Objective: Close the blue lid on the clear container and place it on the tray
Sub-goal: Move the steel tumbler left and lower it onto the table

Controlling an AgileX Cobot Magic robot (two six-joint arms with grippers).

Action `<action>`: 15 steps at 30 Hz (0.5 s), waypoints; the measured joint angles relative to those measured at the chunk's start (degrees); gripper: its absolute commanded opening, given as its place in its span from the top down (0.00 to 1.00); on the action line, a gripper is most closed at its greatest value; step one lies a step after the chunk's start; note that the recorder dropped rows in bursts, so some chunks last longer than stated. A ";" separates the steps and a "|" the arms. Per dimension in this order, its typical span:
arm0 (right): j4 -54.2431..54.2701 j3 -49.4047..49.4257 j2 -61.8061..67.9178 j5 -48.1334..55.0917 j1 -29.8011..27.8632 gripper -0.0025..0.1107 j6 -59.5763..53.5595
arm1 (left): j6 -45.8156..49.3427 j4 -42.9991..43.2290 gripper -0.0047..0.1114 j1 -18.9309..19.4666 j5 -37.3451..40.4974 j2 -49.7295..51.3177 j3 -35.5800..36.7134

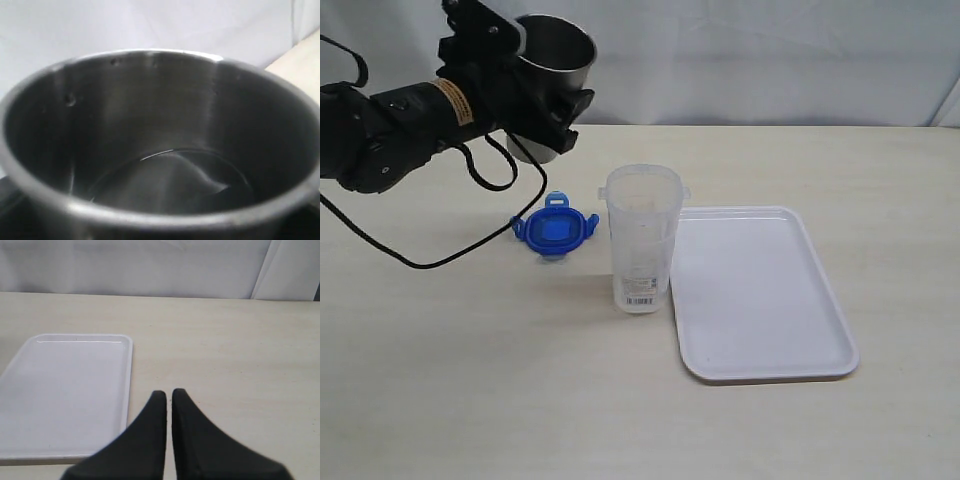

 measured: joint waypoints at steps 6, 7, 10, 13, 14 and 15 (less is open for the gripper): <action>0.00 0.00 0.00 0.00 0.00 0.94 0.00 | -5.78 -4.94 0.96 4.31 0.12 0.00 0.00; 0.00 0.00 0.00 0.00 0.00 0.94 0.00 | -7.37 -4.94 0.96 5.52 0.21 0.00 0.00; 0.00 0.00 0.00 0.00 0.00 0.94 0.00 | -10.48 -4.94 0.96 8.95 0.21 0.00 0.00; 0.00 0.00 0.00 0.00 0.00 0.94 0.00 | -12.56 -4.94 0.96 12.43 -0.33 0.22 0.00; 0.00 0.00 0.00 0.00 0.00 0.94 0.00 | -13.81 -4.94 0.96 13.58 -1.05 0.47 0.00; 0.00 0.00 0.00 0.00 0.00 0.94 0.00 | -14.99 -4.84 0.96 14.40 -1.94 0.80 0.00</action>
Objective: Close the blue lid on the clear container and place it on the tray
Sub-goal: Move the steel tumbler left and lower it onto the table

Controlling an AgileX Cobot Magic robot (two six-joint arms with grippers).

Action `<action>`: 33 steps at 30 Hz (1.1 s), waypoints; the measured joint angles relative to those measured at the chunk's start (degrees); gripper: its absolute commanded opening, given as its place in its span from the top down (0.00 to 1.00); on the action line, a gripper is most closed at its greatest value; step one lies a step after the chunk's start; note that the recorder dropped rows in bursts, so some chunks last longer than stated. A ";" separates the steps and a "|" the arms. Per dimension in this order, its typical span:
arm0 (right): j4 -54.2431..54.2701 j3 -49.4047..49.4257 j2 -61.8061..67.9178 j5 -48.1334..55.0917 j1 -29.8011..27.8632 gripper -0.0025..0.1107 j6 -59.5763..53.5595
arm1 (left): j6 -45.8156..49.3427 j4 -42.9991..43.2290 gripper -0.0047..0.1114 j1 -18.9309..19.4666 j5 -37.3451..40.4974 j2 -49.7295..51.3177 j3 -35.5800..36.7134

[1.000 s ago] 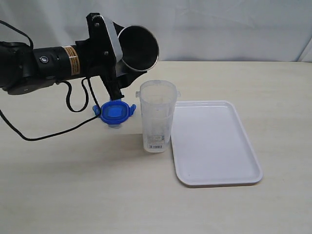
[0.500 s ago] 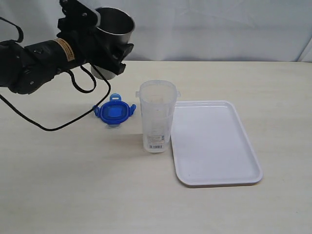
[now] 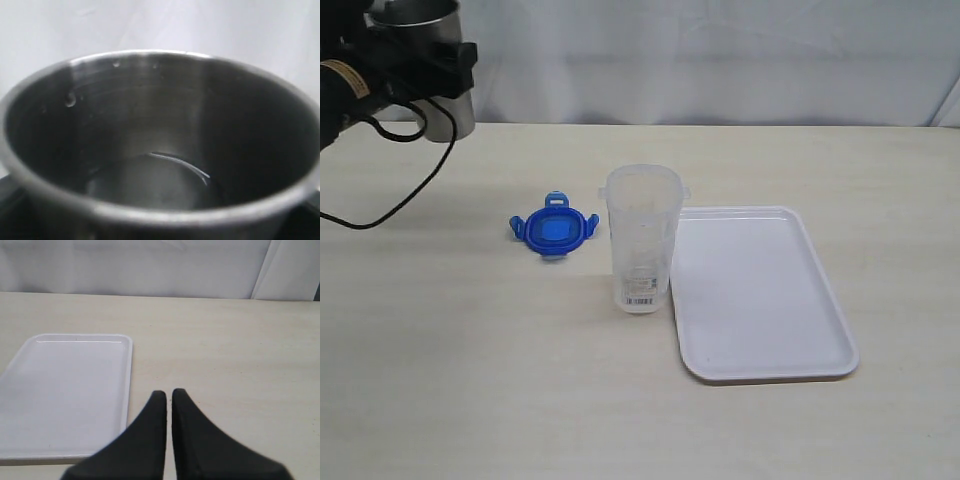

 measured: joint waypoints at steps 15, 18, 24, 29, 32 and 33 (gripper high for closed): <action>0.00 0.00 0.00 0.00 0.00 0.94 0.00 | -4.51 8.87 0.96 5.28 -3.68 16.33 -10.53; 0.00 0.00 0.00 0.00 0.00 0.94 0.00 | -4.51 8.97 0.96 5.28 -6.21 19.32 -12.82; 0.00 0.00 0.00 0.00 0.00 0.94 0.00 | -3.71 9.36 0.96 5.28 -10.15 24.18 -16.43; 0.00 0.00 0.00 0.00 0.00 0.94 0.00 | -3.59 9.36 0.96 5.28 -9.27 26.47 -17.49; 0.00 0.00 0.00 0.00 0.00 0.94 0.00 | -3.48 9.36 0.96 5.28 -8.87 27.27 -17.49; 0.00 0.00 0.00 0.00 0.00 0.94 0.00 | -3.48 9.36 0.96 5.28 -8.87 27.44 -17.49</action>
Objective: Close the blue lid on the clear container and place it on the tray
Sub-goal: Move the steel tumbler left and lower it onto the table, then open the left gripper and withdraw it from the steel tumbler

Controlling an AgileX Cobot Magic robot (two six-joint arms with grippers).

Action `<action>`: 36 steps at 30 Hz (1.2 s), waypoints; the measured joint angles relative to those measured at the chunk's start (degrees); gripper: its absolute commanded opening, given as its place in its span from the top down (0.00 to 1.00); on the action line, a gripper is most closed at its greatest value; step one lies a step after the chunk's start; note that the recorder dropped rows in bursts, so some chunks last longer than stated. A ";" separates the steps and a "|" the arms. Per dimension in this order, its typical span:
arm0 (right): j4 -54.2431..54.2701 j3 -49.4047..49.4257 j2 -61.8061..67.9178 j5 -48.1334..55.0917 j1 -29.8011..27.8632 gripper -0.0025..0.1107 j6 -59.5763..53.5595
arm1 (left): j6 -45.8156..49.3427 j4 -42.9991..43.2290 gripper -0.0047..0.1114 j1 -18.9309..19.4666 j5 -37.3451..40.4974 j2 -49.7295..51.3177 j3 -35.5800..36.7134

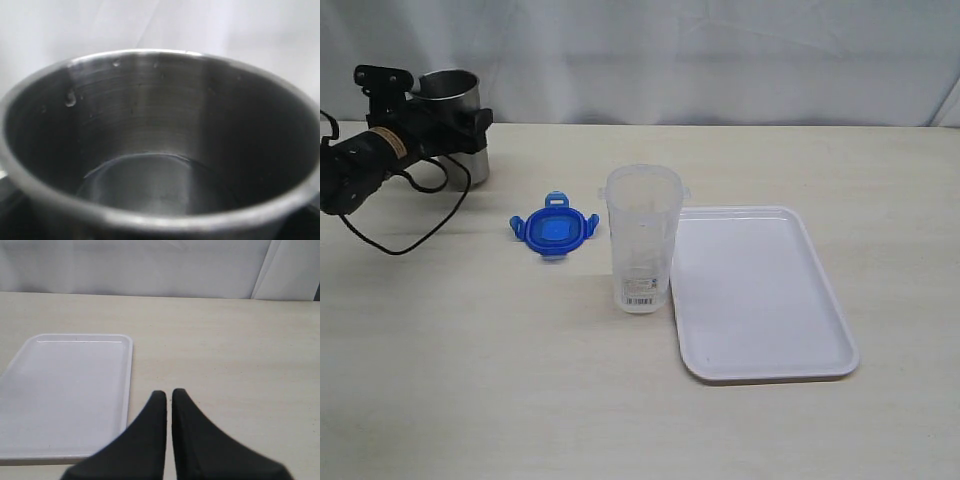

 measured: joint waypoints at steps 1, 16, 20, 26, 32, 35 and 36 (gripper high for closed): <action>0.00 0.00 0.00 0.00 0.00 0.94 0.00 | 0.00 0.00 0.96 0.00 0.00 0.27 0.00; 0.00 0.00 0.00 0.00 0.00 0.94 0.00 | 0.15 3.67 0.96 0.00 -4.43 2.21 -0.22; 0.00 0.00 0.00 0.00 0.00 0.94 0.00 | 0.15 3.51 0.96 0.00 -4.32 2.21 -0.22; 0.00 0.00 0.00 0.00 0.00 0.94 0.00 | 0.05 2.84 0.96 0.00 -4.20 2.21 -0.22; 0.00 0.00 0.00 0.00 0.00 0.94 0.00 | -0.44 2.73 0.77 0.00 -4.07 2.21 -0.22; 0.00 0.00 0.00 0.00 0.00 0.94 0.00 | -1.04 2.63 0.59 0.00 -3.85 2.21 -0.36; 0.00 0.00 0.00 0.00 0.00 0.94 0.00 | -1.04 2.63 0.53 0.00 -3.72 2.21 -0.48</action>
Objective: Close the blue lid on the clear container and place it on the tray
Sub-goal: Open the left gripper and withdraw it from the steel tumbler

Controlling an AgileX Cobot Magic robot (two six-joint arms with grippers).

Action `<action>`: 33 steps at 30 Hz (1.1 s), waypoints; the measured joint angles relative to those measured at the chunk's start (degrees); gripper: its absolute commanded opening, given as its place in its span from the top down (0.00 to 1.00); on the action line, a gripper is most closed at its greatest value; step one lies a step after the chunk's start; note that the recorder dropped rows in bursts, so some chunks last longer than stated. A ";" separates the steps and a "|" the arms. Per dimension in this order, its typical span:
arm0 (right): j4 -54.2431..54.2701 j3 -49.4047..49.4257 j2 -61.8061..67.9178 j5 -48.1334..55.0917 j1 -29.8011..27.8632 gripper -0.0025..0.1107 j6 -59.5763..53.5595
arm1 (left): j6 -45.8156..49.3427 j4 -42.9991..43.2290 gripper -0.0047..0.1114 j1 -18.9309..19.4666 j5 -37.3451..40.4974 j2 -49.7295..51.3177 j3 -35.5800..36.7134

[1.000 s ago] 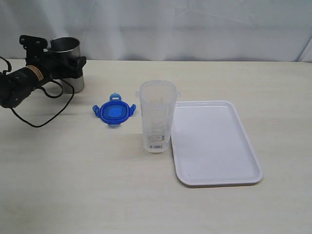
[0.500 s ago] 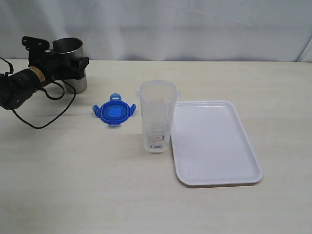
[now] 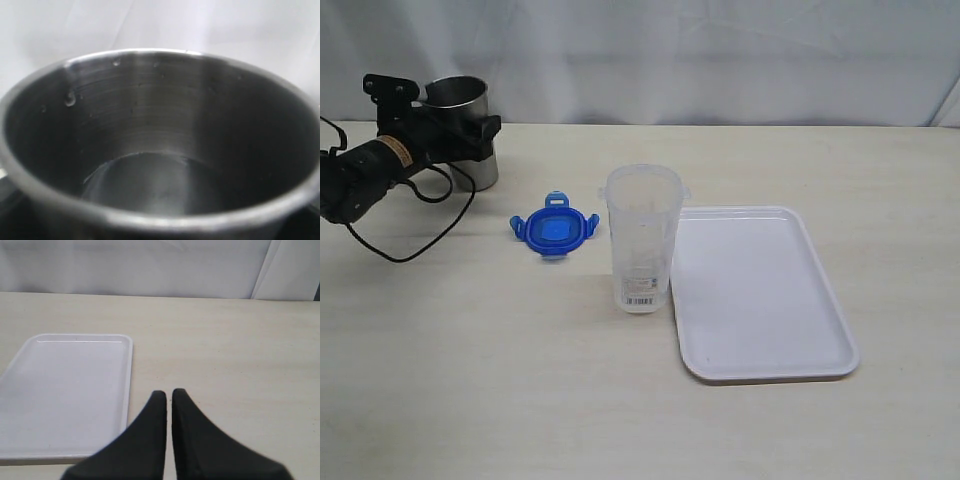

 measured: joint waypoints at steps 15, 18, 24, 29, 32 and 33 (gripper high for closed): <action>0.00 0.00 0.00 0.00 0.00 0.94 0.00 | -0.13 0.58 0.32 0.00 0.49 0.00 -0.09; 0.00 0.00 0.00 0.00 0.00 0.94 0.00 | -0.03 1.78 0.32 0.00 0.49 0.00 -0.12; 0.00 0.00 0.00 0.00 0.00 0.94 0.00 | -0.03 3.55 0.12 0.00 0.93 0.00 -0.22; 0.00 0.00 0.00 0.00 0.00 0.94 0.00 | -0.03 2.25 0.06 0.00 2.98 0.00 -0.22; 0.00 0.00 0.00 0.00 0.00 0.94 0.00 | -0.03 1.36 0.06 0.00 5.49 0.00 -0.22; 0.00 0.00 0.00 0.00 0.00 0.94 0.00 | -0.03 1.25 0.06 0.00 6.17 0.00 -0.22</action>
